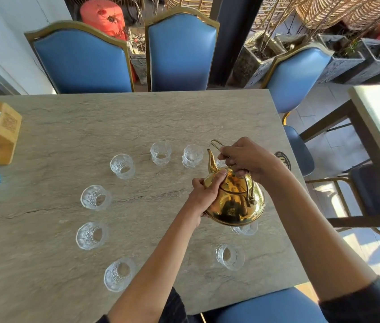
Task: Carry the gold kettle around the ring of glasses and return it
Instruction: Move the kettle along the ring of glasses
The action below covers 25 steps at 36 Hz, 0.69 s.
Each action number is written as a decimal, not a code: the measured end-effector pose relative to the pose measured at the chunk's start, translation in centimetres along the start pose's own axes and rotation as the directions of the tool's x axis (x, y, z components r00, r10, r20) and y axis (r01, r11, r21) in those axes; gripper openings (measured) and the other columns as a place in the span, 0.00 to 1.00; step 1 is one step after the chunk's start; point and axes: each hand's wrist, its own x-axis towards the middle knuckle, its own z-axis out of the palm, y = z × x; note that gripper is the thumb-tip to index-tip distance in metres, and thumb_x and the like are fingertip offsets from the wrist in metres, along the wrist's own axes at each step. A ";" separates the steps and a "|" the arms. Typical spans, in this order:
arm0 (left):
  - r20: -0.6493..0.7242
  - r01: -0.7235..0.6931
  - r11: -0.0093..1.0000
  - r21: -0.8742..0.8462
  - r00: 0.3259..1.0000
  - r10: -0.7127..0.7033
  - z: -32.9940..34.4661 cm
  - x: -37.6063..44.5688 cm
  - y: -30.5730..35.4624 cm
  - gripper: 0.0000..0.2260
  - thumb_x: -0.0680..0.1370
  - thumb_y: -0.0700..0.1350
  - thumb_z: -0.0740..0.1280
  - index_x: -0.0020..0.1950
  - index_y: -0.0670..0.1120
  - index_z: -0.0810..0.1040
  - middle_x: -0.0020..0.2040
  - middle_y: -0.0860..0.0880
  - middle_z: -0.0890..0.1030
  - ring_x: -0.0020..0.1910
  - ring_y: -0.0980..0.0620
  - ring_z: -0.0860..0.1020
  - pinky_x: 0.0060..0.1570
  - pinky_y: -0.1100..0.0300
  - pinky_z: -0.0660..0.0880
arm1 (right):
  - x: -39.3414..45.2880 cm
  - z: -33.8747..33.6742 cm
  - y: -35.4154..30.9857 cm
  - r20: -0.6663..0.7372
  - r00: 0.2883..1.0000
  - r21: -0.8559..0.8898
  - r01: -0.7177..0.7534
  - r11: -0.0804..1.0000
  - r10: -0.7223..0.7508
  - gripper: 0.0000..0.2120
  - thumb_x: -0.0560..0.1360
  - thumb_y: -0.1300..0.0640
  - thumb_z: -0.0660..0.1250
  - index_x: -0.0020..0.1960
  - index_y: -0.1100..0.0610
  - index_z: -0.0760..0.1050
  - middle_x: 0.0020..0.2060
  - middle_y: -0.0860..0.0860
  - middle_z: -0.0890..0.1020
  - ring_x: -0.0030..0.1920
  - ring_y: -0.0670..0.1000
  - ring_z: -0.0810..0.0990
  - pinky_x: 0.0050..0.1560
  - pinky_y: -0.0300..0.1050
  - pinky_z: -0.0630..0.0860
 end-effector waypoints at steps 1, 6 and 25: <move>0.000 0.000 1.000 0.000 1.000 0.000 0.0 0.0 0.0 0.37 0.74 0.74 0.68 0.69 0.50 0.62 0.55 0.50 0.77 0.51 0.54 0.79 0.41 0.57 0.77 | 0.0 0.0 0.0 0.001 1.000 0.002 0.001 1.000 -0.001 0.12 0.81 0.60 0.61 0.45 0.65 0.78 0.23 0.48 0.70 0.20 0.44 0.65 0.20 0.37 0.62; -0.003 -0.001 1.000 0.000 1.000 0.001 0.0 0.1 -0.1 0.38 0.74 0.75 0.68 0.69 0.49 0.62 0.55 0.50 0.77 0.52 0.53 0.80 0.42 0.56 0.78 | 0.0 0.1 0.0 -0.001 1.000 0.008 -0.004 1.000 0.004 0.11 0.81 0.60 0.61 0.45 0.65 0.78 0.22 0.48 0.70 0.20 0.44 0.65 0.19 0.37 0.62; 0.000 0.003 1.000 -0.010 1.000 -0.003 0.0 0.5 -0.4 0.39 0.74 0.74 0.68 0.72 0.49 0.63 0.58 0.48 0.80 0.52 0.52 0.81 0.39 0.57 0.76 | 0.1 0.0 0.3 -0.004 1.000 0.017 0.006 1.000 -0.006 0.12 0.81 0.60 0.61 0.45 0.65 0.78 0.21 0.47 0.70 0.20 0.44 0.65 0.19 0.37 0.62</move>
